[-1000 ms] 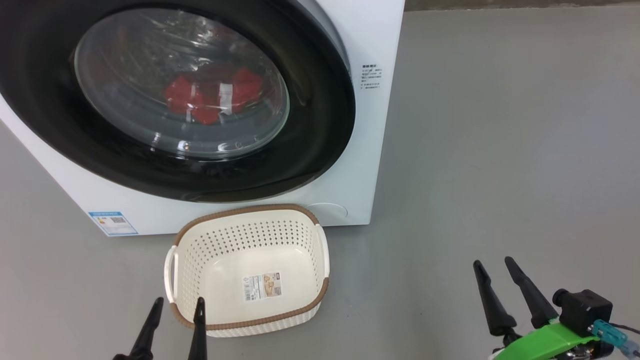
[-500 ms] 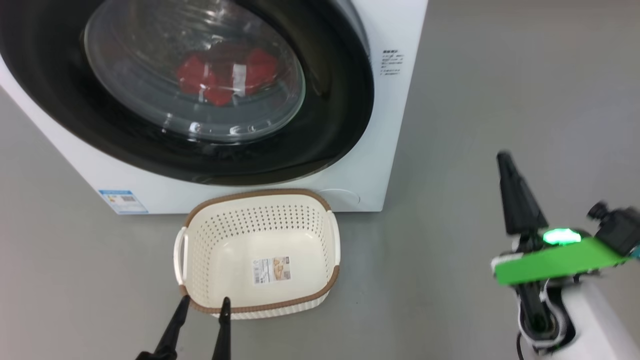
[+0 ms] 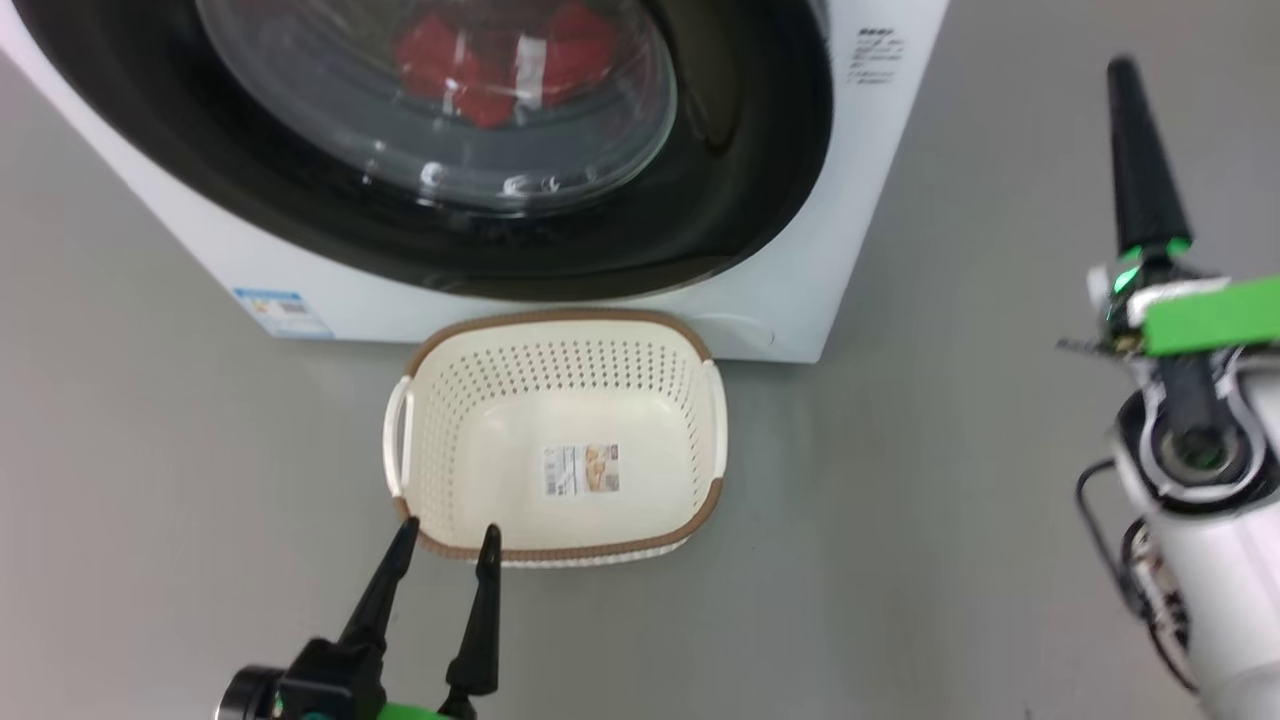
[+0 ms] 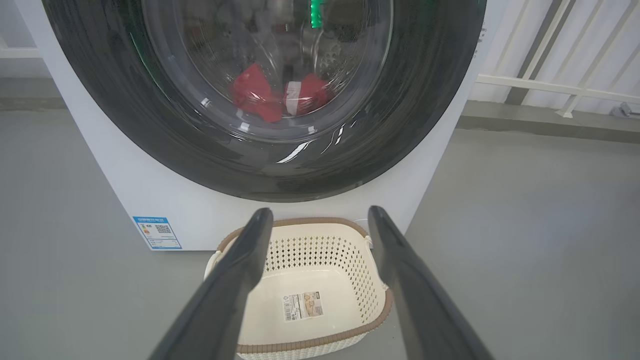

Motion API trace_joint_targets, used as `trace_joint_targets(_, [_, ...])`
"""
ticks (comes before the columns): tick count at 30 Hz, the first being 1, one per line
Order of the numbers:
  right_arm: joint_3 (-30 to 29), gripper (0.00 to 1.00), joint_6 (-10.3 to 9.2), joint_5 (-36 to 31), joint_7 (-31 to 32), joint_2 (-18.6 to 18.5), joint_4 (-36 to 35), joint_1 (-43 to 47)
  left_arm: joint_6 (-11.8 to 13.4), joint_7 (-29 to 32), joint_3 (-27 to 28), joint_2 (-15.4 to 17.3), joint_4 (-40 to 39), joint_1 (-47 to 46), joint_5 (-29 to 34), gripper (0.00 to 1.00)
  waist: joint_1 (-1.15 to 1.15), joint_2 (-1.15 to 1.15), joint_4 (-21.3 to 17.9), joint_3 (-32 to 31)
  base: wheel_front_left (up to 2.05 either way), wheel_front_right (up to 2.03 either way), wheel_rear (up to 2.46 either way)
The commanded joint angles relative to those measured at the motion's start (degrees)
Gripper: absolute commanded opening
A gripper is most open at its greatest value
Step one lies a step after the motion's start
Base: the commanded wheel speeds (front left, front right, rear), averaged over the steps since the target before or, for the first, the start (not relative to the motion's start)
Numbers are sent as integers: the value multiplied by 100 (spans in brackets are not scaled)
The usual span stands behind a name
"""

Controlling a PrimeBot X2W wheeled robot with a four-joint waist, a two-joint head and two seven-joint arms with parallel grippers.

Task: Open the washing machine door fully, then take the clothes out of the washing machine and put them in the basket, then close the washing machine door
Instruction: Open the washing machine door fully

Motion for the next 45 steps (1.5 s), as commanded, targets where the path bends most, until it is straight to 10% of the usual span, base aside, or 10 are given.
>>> trace_joint_targets(1, [106, 0, -4, 200, 99, -64, -159, -218, 48, -70, 139, 35, -160, -187, -36, 100, 0, 0, 216, 258, 0, 0, 0])
trace_joint_targets(24, [-257, 0, -4, 2584, 4320, -662, 1990, -2538, 365, -70, -586, 34, -284, -973, -433, 100, 0, 0, 883, 1343, 0, 0, 0])
trace_joint_targets(45, [64, 0, -4, 2228, 5244, -553, 2524, -2829, 452, -70, -750, 34, -223, -1093, -531, 100, 0, 0, 943, 1258, 0, 0, 0])
